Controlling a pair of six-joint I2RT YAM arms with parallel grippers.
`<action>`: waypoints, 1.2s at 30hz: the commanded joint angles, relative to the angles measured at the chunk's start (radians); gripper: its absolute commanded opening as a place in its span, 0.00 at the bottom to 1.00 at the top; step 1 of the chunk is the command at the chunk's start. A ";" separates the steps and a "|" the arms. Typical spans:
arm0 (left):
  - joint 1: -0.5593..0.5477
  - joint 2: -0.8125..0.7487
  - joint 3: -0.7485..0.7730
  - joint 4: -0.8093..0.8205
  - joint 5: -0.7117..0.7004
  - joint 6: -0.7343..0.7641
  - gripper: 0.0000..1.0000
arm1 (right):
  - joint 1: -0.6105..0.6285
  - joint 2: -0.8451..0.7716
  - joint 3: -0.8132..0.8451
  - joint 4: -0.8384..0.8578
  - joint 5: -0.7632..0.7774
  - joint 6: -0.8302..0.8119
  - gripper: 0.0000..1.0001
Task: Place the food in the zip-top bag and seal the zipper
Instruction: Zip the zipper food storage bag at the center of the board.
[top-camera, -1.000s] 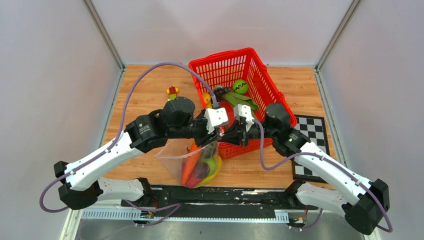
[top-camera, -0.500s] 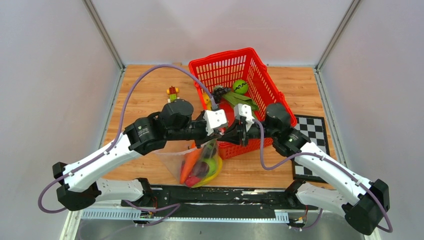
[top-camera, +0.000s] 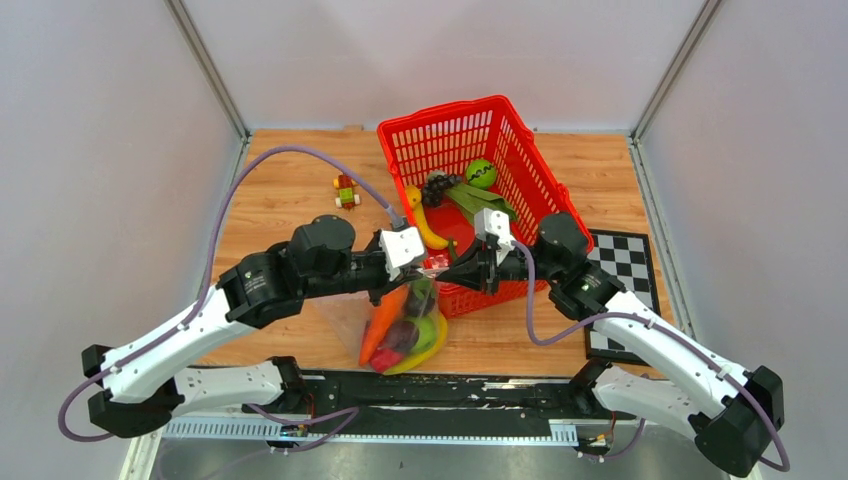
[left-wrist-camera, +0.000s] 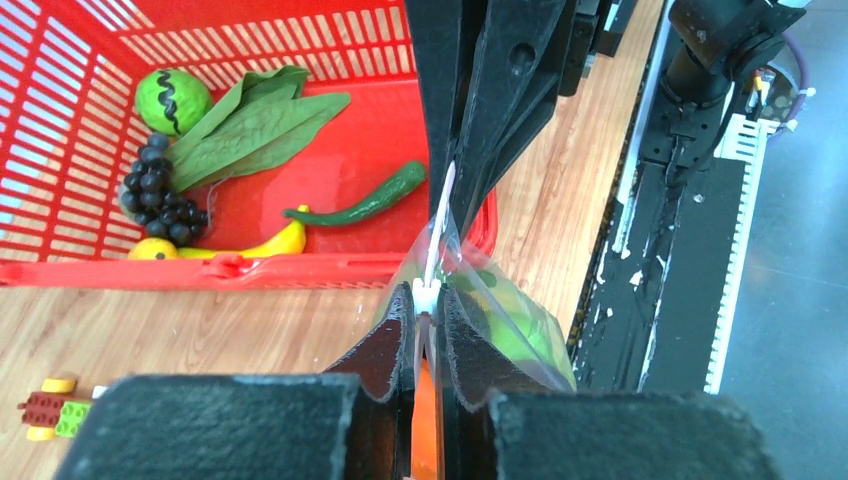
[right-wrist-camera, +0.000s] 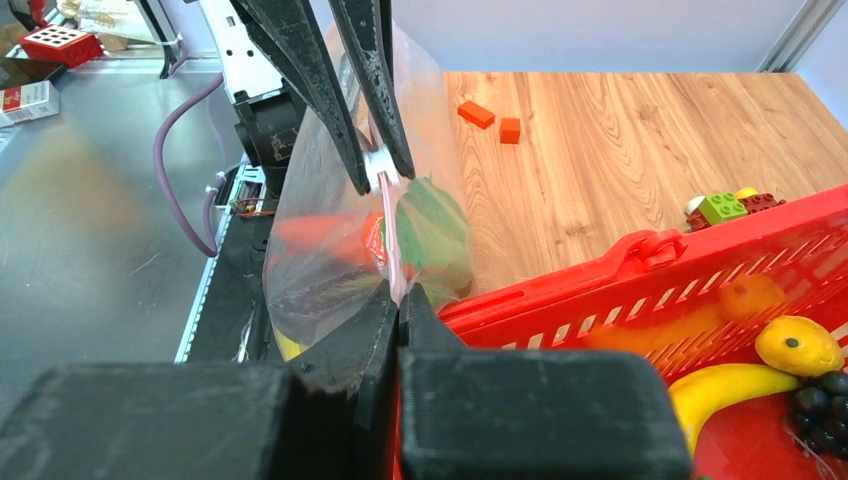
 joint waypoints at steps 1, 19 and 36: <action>0.001 -0.074 -0.017 -0.056 -0.083 -0.027 0.07 | -0.007 -0.037 -0.009 0.059 0.024 0.023 0.00; 0.001 -0.173 -0.061 -0.042 -0.064 -0.087 0.01 | -0.003 0.046 0.180 -0.176 -0.055 -0.002 0.50; 0.001 -0.141 -0.037 -0.009 -0.043 -0.094 0.00 | 0.057 0.210 0.380 -0.383 -0.113 -0.213 0.65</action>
